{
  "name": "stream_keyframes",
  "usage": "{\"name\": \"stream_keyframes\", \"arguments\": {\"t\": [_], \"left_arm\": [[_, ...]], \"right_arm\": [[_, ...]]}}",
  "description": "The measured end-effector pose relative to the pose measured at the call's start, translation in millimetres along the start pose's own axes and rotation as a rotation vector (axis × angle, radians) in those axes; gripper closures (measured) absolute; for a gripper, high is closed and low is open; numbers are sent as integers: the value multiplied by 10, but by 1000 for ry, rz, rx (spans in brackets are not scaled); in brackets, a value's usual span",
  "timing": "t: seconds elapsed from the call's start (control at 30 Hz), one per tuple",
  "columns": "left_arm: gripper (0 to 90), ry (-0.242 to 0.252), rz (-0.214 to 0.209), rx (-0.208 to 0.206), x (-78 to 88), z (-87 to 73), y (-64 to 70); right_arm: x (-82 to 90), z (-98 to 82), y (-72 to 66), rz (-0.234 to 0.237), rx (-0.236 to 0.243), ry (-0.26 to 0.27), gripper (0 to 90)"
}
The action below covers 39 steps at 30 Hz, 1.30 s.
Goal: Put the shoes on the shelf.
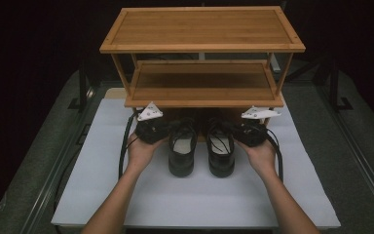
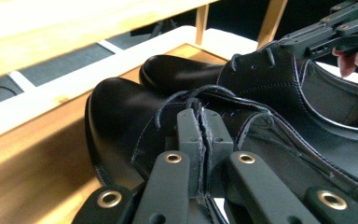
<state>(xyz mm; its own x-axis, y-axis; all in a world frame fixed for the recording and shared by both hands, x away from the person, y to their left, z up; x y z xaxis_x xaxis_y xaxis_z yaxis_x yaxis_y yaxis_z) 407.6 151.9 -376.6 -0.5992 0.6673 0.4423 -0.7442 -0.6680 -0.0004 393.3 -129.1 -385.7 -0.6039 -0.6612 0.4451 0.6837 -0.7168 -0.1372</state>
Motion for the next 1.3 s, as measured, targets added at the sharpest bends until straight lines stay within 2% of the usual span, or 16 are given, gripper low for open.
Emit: {"name": "stream_keyframes", "arguments": {"t": [0.13, 0.33, 0.4, 0.67, 0.83, 0.93, 1.03, 1.13, 1.3], "left_arm": [[886, 0, 18, 4, -115, -2, -57], [886, -20, 36, 0, -258, -52, -72], [885, -8, 29, 20, -266, -62, -77], [882, -8, 19, 2, -252, -98, -26], [879, -12, 24, -28, -239, -122, 46], [873, -4, 13, -17, -239, -128, 24], [842, 2, 8, -16, -244, -123, 25], [785, -1, -4, -7, -216, -117, 22], [616, -10, -8, 15, -57, -105, -1]], "right_arm": [[-92, 32, 64, -24, -1, 0, 871], [-169, 52, 122, -44, -11, 23, 871], [-189, 41, 123, -49, -6, 20, 870], [-221, -12, 86, -46, 0, 11, 867], [-246, -108, 50, -51, 8, 2, 867], [-224, -131, 57, -50, -2, 14, 865], [-229, -123, 68, -57, 2, 0, 828], [-177, -96, 89, -44, -18, 0, 747], [26, -55, 65, -39, -16, 1, 656]]}}
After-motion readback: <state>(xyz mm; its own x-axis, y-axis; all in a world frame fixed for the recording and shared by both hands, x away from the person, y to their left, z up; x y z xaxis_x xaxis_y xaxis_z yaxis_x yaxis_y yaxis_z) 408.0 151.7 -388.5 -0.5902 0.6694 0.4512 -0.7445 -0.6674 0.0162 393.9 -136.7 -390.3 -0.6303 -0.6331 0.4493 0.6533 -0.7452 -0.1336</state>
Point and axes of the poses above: each handheld gripper's, and its own axes: x roughly backward along the jaws, z roughly out of its top, y roughly to its right, the point moved 3 cm from there along -x, roughly forward along the jaws, and after that the axes turned 3 degrees about z, right-handed, at the moved point
